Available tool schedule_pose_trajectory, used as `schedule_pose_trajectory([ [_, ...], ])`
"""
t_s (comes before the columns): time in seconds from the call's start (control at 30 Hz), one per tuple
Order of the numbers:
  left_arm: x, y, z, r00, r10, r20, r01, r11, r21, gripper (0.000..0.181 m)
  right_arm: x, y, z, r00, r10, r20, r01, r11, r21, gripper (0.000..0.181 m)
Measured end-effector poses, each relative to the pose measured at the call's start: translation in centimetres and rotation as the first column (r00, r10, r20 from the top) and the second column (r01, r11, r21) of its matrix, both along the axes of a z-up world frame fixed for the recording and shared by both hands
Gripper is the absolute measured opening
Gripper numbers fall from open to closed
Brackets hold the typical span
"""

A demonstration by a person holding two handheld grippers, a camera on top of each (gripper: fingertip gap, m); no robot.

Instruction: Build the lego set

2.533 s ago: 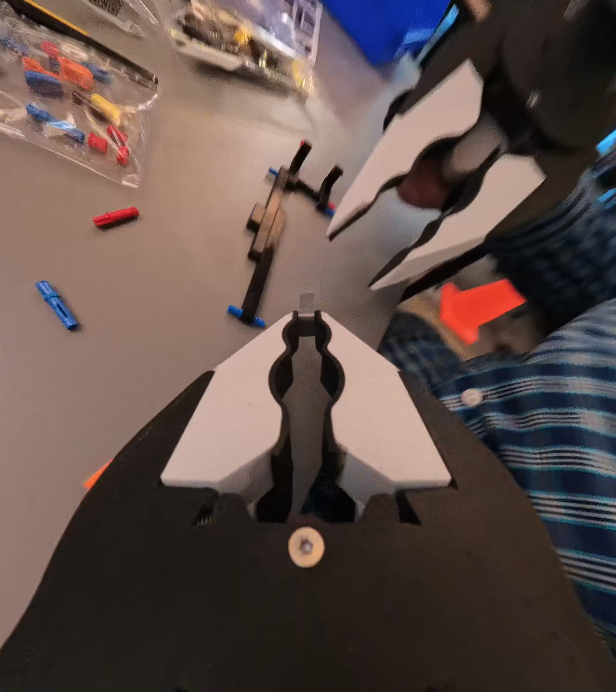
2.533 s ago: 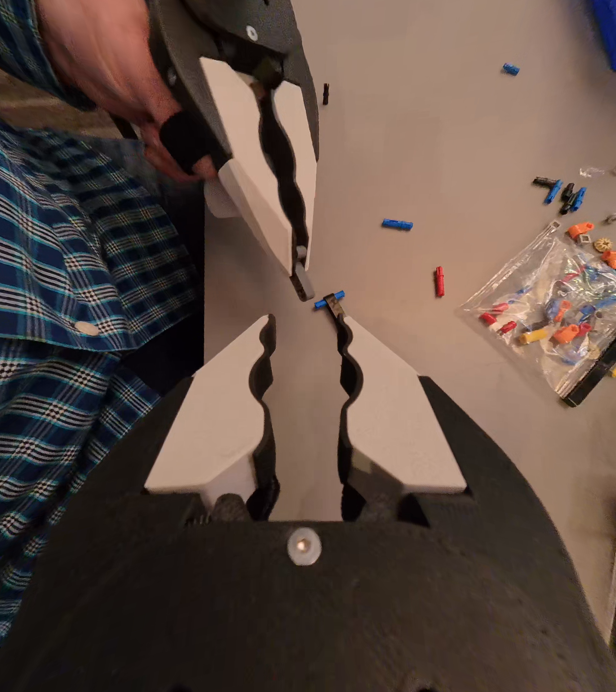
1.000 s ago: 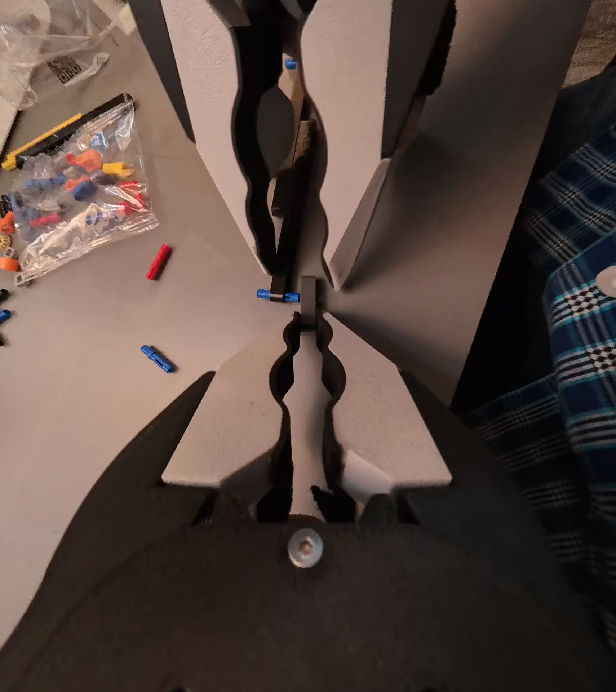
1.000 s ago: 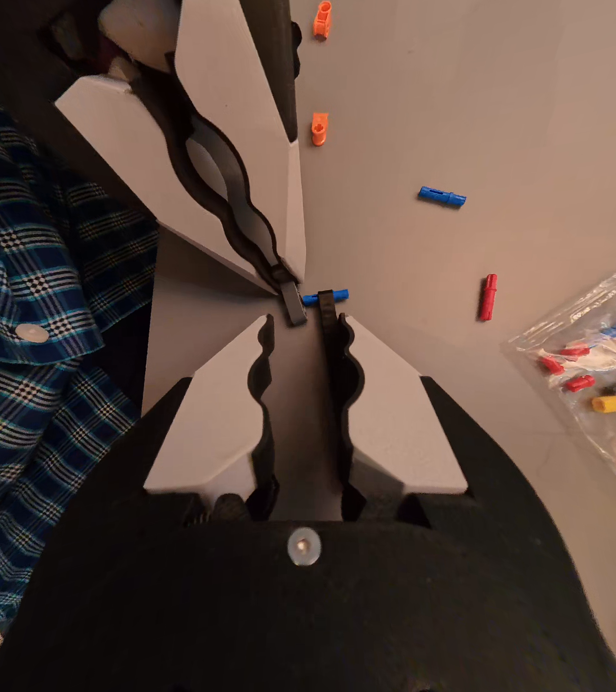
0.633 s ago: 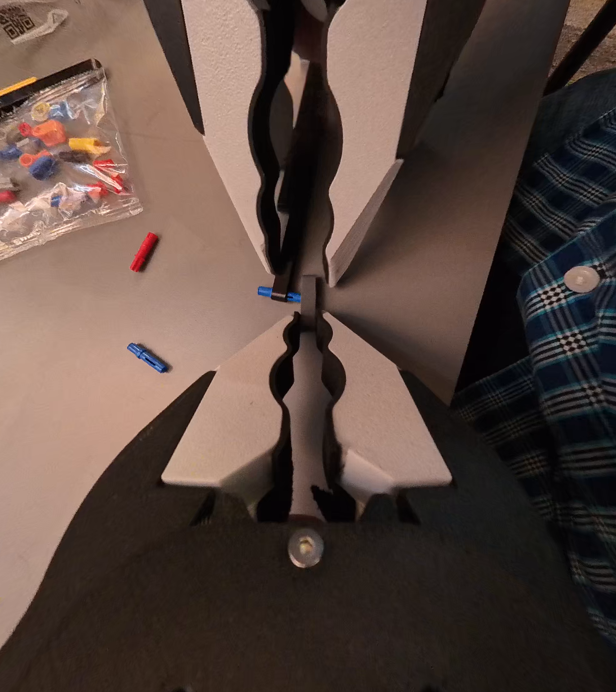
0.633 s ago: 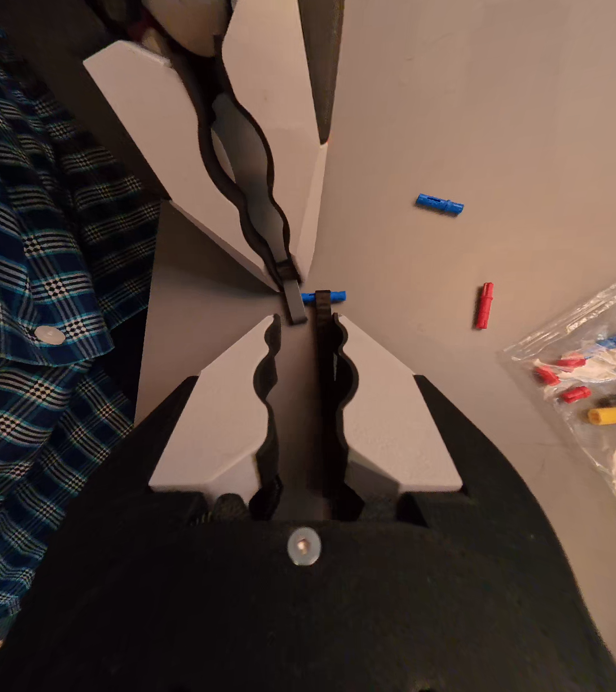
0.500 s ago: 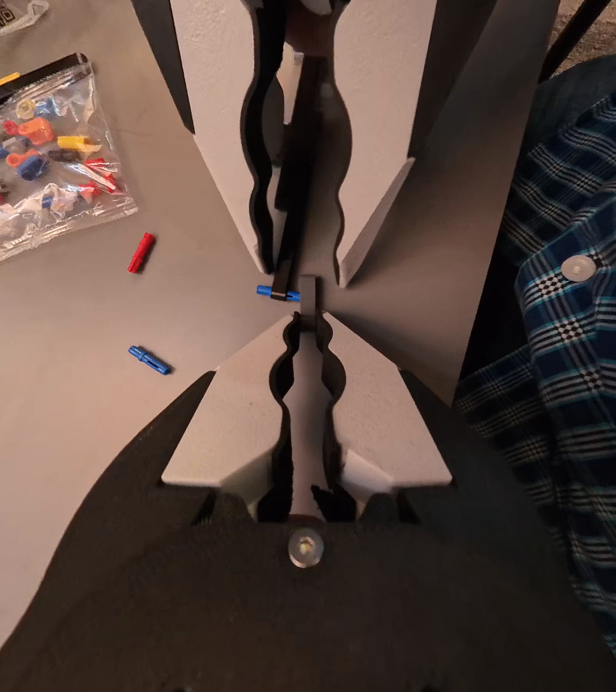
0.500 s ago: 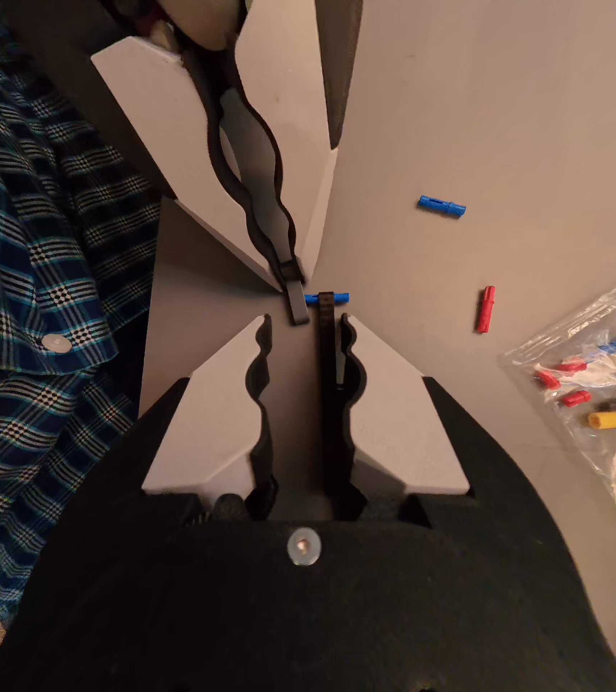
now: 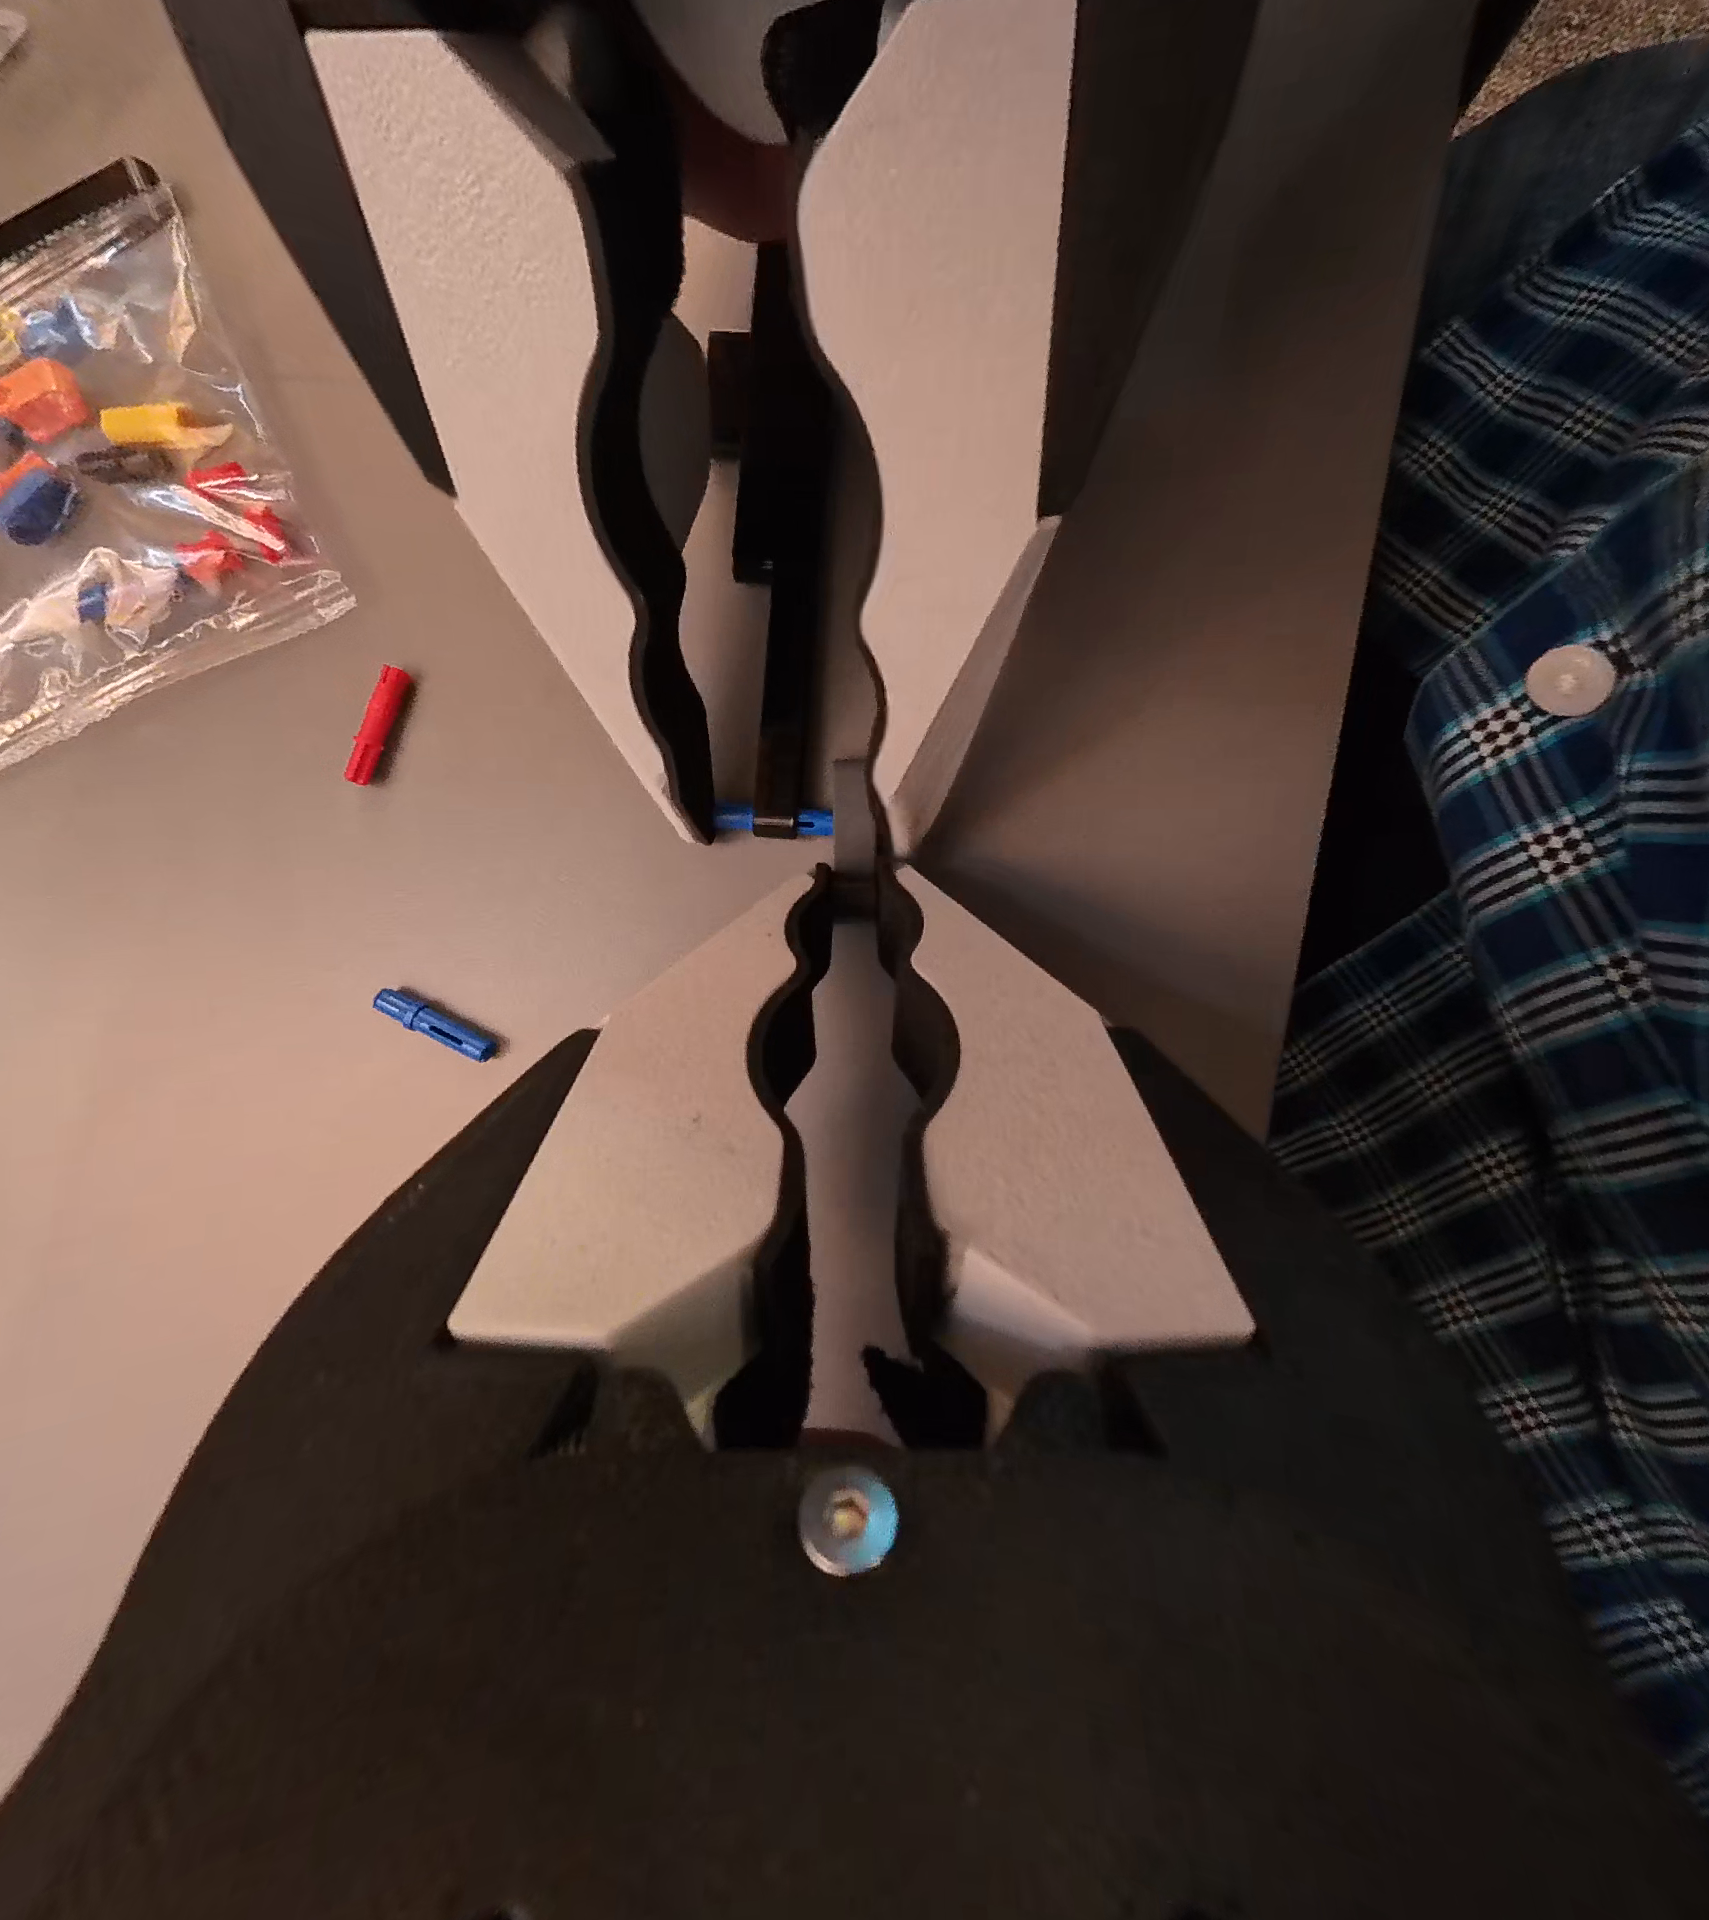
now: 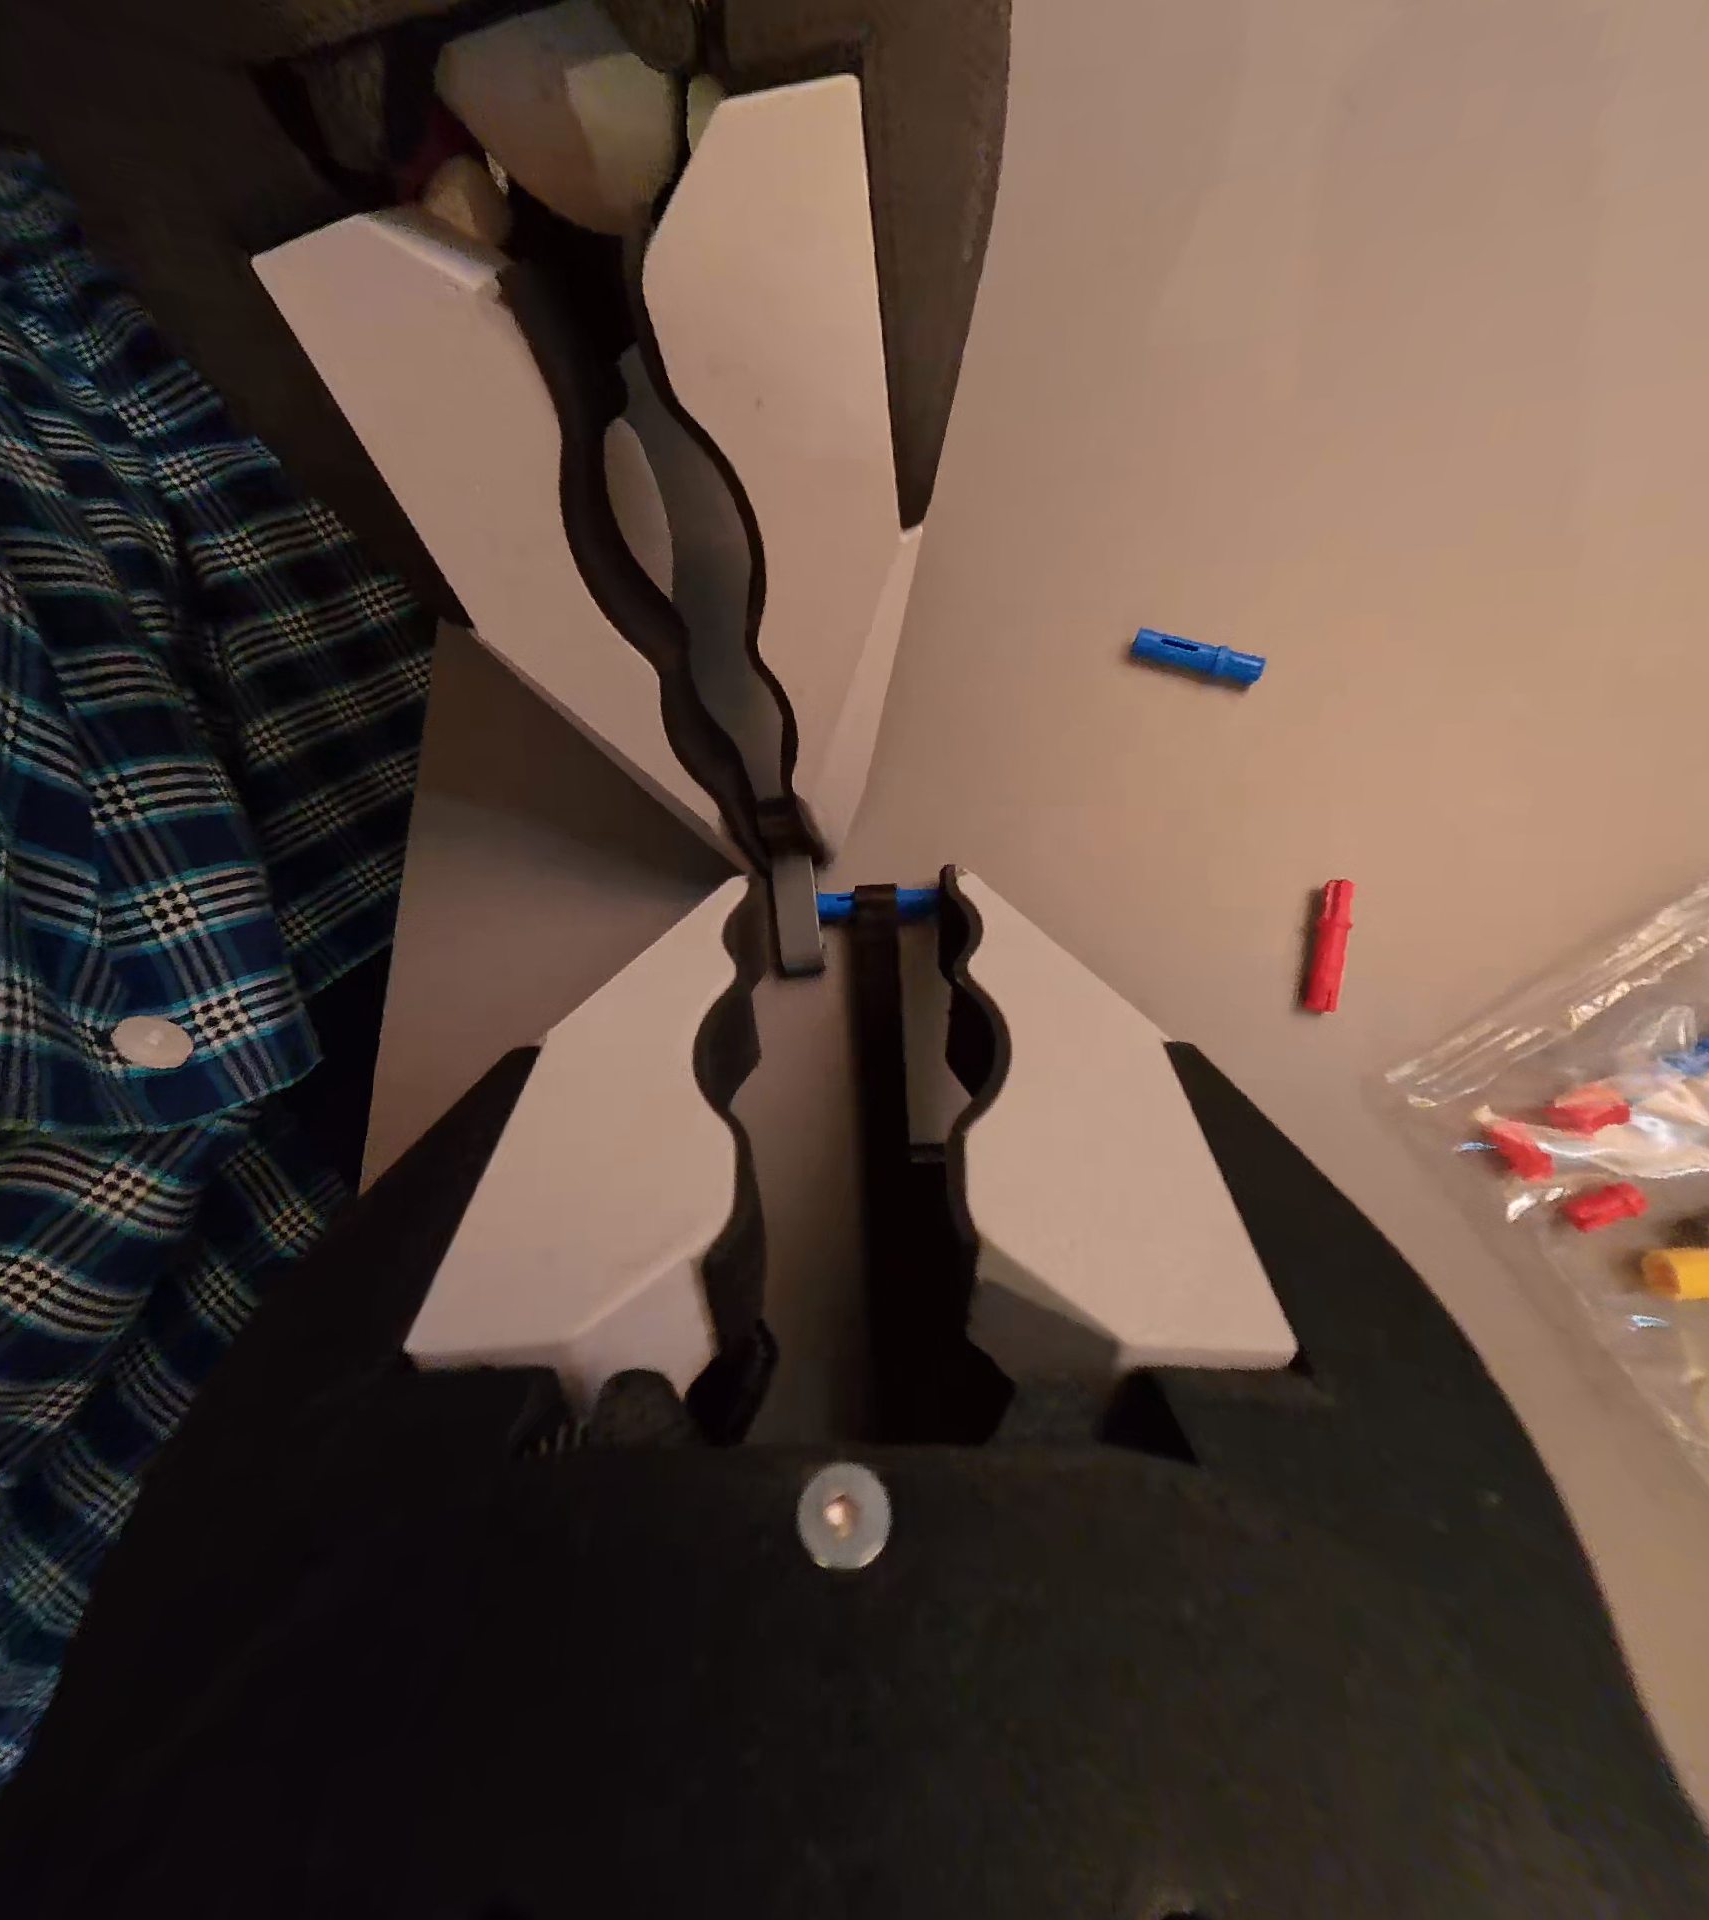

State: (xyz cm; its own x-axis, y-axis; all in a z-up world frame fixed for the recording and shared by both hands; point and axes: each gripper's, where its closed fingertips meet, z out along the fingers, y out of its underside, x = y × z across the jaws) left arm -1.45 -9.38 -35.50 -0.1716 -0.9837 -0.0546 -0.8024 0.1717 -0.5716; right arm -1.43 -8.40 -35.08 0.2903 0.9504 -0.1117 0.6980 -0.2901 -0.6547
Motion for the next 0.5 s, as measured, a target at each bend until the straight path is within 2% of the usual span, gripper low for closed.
schedule_pose_trajectory([
  [0.2,-0.02,0.01,0.0,1.0,-0.014,0.006,0.014,1.0,-0.01,0.006,-0.03,-0.26,0.06,0.999,0.015,-0.03,-0.015,1.0,-0.001,0.037],
  [0.33,-0.02,0.01,0.01,0.999,-0.034,0.007,0.035,0.999,-0.019,0.006,0.03,-0.05,0.01,1.0,0.016,-0.025,-0.016,1.0,0.017,0.029],
  [0.5,-0.07,0.11,0.02,0.999,-0.051,-0.001,0.051,0.998,-0.035,0.006,0.01,0.04,-0.05,0.999,0.03,-0.017,-0.029,0.998,0.051,0.029],
])
